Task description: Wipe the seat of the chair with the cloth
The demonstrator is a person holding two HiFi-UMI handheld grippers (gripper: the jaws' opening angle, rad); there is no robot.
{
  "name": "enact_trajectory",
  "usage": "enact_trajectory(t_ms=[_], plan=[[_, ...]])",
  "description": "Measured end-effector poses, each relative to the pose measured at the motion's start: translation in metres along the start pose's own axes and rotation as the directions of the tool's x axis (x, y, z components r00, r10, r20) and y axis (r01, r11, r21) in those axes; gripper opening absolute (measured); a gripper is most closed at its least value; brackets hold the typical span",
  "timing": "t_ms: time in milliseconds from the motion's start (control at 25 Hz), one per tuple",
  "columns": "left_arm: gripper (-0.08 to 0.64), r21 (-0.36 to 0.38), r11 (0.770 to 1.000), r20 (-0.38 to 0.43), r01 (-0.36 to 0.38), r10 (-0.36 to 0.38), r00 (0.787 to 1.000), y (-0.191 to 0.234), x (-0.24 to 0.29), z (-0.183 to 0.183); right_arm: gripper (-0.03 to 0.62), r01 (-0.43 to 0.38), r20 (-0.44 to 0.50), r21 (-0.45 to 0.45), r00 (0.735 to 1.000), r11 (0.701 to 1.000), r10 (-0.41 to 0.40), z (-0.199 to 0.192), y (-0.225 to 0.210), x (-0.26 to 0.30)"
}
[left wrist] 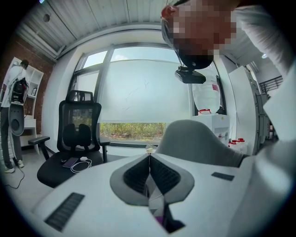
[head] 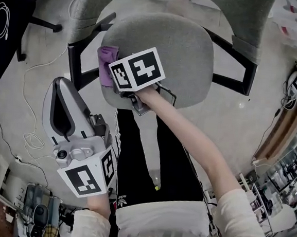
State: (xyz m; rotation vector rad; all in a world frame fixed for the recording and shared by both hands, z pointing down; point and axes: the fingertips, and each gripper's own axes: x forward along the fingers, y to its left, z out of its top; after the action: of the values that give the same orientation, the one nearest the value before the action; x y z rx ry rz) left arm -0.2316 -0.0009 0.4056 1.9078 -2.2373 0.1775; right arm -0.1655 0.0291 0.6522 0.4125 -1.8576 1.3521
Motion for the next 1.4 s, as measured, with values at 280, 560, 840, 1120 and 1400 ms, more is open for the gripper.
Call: enact_trajectory(t_ms=[280, 560, 840, 1120, 1400], plan=[[0.012, -0.011, 1.000, -0.011, -0.002, 0.002, 1.000, 0.002, -0.002, -0.006, 0.087, 0.049, -0.047, -0.026, 0.998, 0.998, -0.050, -0.013, -0.001, 0.037], [0.012, 0.000, 1.000, -0.005, 0.011, -0.011, 1.000, -0.001, 0.001, 0.000, 0.087, 0.093, -0.033, -0.067, 0.995, 0.993, -0.095, -0.021, -0.022, 0.014], [0.014, 0.000, 0.999, -0.009, 0.035, -0.035, 0.999, -0.011, 0.004, -0.001, 0.088, 0.180, -0.020, -0.054, 0.983, 0.982, -0.182, -0.038, -0.081, -0.035], [0.012, 0.003, 0.997, -0.009, 0.076, -0.076, 0.997, -0.033, 0.006, 0.001, 0.087, 0.276, -0.022, -0.030, 0.961, 0.961, -0.277, -0.054, -0.134, -0.085], [0.014, 0.015, 0.995, -0.009, 0.100, -0.100, 0.995, -0.045, 0.011, 0.002, 0.088, 0.389, -0.022, 0.004, 0.921, 0.921, -0.389, -0.069, -0.191, -0.137]])
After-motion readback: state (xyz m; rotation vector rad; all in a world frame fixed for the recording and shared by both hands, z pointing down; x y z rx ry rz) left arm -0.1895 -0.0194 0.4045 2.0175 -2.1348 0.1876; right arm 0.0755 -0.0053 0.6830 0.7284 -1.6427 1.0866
